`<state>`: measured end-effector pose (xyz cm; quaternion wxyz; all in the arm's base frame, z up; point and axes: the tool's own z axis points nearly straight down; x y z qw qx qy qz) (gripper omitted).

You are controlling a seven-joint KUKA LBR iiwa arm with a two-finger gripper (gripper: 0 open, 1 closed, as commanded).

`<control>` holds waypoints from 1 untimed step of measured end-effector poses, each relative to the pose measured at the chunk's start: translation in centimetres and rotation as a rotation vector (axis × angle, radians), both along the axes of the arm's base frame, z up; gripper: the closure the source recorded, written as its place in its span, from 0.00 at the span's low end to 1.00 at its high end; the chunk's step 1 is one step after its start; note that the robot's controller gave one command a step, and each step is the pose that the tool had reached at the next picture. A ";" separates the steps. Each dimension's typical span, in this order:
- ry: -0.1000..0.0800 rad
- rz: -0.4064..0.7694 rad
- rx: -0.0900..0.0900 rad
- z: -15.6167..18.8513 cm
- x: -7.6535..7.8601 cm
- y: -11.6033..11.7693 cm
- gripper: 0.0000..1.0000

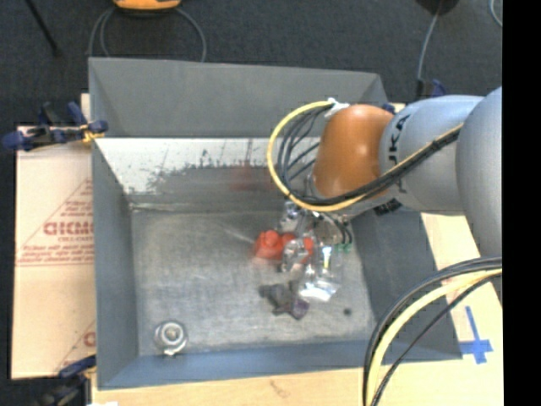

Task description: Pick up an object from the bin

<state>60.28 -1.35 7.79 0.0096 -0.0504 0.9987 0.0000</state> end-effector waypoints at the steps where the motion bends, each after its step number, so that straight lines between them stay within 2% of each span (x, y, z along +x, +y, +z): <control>1: 0.005 0.042 -0.003 14.3 0.7 1.3 1.00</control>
Offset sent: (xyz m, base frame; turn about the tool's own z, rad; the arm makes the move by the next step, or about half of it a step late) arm 0.0039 0.0144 0.1364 -0.0467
